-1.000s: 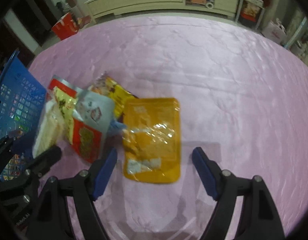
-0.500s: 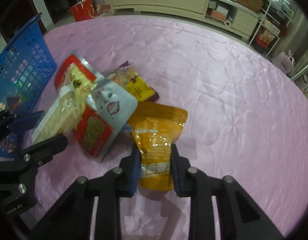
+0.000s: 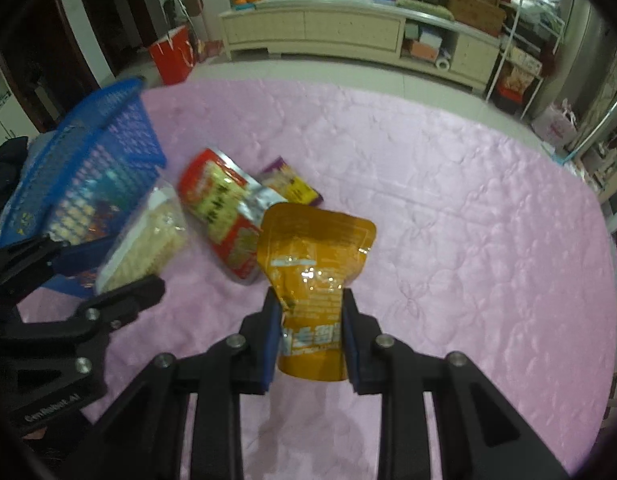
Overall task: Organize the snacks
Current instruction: 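Carry both snacks over the basket while the right tool drops the orange bag inside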
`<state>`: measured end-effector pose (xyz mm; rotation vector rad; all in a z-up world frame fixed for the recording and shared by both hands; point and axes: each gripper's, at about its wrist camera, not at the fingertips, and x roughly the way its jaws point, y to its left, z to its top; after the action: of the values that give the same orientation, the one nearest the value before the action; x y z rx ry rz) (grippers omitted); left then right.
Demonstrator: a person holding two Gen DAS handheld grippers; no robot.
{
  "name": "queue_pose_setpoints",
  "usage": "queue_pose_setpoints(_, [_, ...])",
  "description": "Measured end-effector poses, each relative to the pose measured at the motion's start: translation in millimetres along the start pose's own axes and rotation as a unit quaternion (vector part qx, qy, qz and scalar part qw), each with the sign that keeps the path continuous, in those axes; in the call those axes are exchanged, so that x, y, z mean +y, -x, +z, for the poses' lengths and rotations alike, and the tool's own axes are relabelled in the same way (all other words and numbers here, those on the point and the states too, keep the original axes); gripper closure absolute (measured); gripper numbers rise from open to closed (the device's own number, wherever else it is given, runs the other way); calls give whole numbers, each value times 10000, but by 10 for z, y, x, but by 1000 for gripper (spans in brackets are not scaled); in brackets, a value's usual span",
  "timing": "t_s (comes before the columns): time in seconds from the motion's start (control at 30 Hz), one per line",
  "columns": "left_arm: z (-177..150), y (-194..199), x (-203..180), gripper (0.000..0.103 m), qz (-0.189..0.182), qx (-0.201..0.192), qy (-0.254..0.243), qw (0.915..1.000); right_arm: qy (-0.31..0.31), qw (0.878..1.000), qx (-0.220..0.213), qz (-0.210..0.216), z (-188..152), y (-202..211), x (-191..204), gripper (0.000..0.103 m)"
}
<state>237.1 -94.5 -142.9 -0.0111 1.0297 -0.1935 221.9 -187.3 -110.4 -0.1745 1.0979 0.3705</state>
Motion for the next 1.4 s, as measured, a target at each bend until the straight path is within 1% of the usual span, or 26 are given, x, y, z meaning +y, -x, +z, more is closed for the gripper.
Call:
queue_pose_setpoints(0.23, [-53, 533, -30, 57, -14, -387, -81, 9992, 197, 9991, -386, 8, -28, 565, 322, 71])
queue_pose_setpoints(0.37, [-95, 799, 3, 57, -25, -573, -47, 9983, 297, 9982, -529, 27, -18, 761, 477, 71])
queue_pose_setpoints(0.47, [-158, 984, 92, 57, 26, -669, -32, 9977, 400, 9973, -610, 63, 11, 852, 680, 71])
queue_pose_setpoints(0.63, [-251, 1210, 387, 57, 150, -781, 46, 9968, 586, 9958, -682, 195, 149, 824, 951, 71])
queue_pose_setpoints(0.97, [-435, 1500, 1159, 57, 523, -847, 371, 9943, 1005, 9910, -629, 618, 456, 587, 1720, 71])
queue_pose_setpoints(1.0, [-468, 1541, 1298, 57, 573, -846, 425, 9939, 1041, 9904, -605, 674, 481, 547, 1802, 71])
queue_pose_setpoints(1.1, [-537, 1577, 1533, 57, 671, -836, 565, 9926, 1135, 9889, -501, 819, 539, 407, 2013, 70])
queue_pose_setpoints(1.27, [-630, 1580, 1839, 57, 799, -784, 809, 9904, 1318, 9859, -294, 992, 592, 149, 2362, 70])
queue_pose_setpoints(1.4, [-746, 1594, 2057, 57, 907, -735, 932, 9888, 1340, 9844, -86, 1139, 628, -29, 2582, 70])
